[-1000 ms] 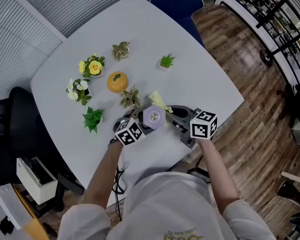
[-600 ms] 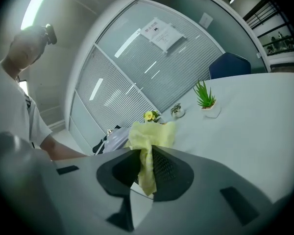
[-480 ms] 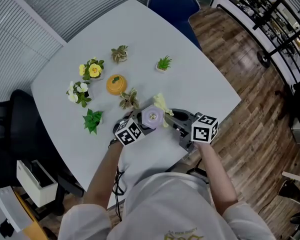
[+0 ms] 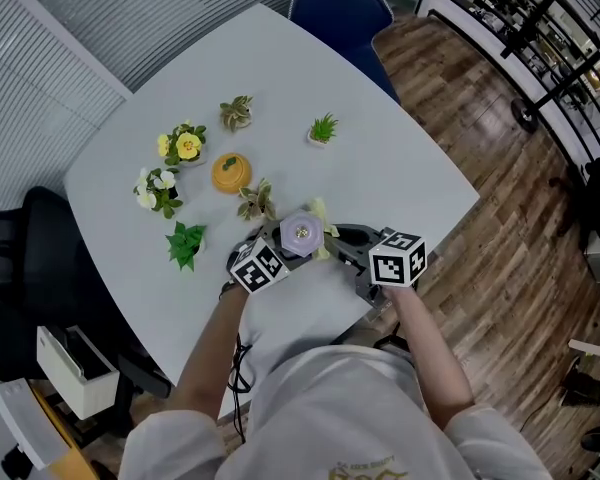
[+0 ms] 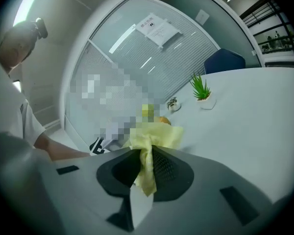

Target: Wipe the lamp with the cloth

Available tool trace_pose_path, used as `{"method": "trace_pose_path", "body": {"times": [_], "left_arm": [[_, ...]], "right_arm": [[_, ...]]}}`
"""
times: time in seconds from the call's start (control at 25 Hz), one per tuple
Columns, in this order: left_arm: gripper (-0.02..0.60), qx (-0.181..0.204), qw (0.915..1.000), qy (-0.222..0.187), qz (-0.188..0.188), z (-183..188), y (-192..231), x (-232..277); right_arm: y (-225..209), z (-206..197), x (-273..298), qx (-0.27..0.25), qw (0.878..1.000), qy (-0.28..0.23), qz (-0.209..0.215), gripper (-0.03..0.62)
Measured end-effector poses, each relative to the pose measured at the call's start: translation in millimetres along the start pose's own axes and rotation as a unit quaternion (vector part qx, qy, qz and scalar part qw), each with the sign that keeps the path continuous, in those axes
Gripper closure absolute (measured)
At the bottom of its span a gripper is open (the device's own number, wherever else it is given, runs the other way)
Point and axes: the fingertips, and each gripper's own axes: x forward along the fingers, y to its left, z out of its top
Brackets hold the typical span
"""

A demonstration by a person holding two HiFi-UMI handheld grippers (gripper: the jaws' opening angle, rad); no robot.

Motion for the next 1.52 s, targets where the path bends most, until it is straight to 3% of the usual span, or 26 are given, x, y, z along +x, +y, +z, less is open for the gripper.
{"method": "trace_pose_path", "body": {"times": [0.36, 1.0, 1.52], "left_arm": [[0.27, -0.011, 0.9999, 0.001, 0.009, -1, 0, 0], [0.27, -0.04, 0.9987, 0.004, 0.031, -2, 1, -1], [0.27, -0.049, 0.998, 0.002, 0.04, -2, 3, -2]], "right_arm": [[17, 20, -16, 0.016, 0.998, -0.06, 0.033, 0.531], [4, 7, -5, 0.001, 1.0, -0.019, -0.02, 0.531], [23, 3, -12, -0.012, 1.0, -0.021, -0.008, 0.531]]}}
